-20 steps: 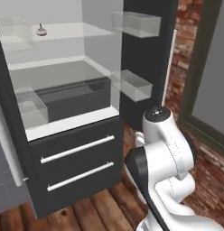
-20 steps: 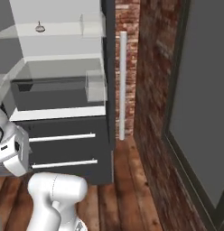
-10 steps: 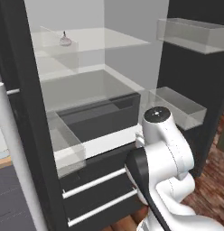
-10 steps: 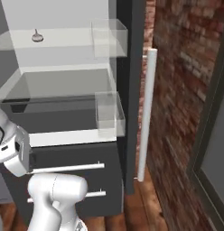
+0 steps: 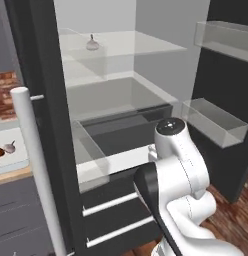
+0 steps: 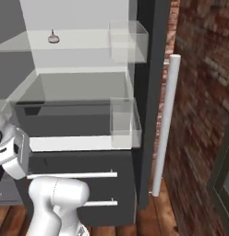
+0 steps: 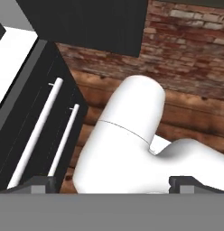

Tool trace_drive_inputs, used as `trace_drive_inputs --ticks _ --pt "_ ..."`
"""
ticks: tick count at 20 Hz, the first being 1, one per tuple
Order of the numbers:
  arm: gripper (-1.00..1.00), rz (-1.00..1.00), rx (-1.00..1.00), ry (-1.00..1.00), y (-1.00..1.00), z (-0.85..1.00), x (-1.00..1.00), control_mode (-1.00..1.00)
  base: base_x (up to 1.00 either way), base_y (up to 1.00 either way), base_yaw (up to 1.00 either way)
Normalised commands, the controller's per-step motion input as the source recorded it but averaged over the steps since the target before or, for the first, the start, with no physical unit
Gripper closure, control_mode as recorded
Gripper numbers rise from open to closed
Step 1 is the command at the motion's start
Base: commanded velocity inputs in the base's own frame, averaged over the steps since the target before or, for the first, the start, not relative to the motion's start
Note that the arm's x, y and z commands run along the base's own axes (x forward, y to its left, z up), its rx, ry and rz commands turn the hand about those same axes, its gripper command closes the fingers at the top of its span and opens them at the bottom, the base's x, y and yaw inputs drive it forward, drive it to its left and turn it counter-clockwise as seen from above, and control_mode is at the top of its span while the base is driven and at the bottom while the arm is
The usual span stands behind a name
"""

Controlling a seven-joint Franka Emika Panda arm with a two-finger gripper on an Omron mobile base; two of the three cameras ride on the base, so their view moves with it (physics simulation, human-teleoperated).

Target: Place one garlic and one chicken drumstick in each tupperware on the nearby counter, to pack two identical lunches.

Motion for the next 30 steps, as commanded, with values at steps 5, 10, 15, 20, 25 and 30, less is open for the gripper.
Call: trace_drive_inputs --ticks 5,10,15,20,25,30 --pt "-1.0 0.0 0.0 0.0 0.0 0.0 0.0 1.0 0.17 -0.38 0.17" --pt "-1.0 0.0 0.0 0.0 0.0 0.0 0.0 1.0 0.94 -0.15 0.0" --pt "-1.0 0.0 0.0 0.0 0.0 0.0 0.0 1.0 0.92 -0.01 -0.04" --pt "-1.0 0.27 -0.03 -0.02 0.0 0.67 0.09 -1.0 0.06 0.0 0.01" --pt "-1.0 0.59 -0.15 -0.15 0.0 1.0 0.0 -1.0 0.0 0.0 0.0" --pt "-1.0 0.64 -0.13 -0.13 0.0 0.79 0.13 -1.0 0.0 0.0 0.0"
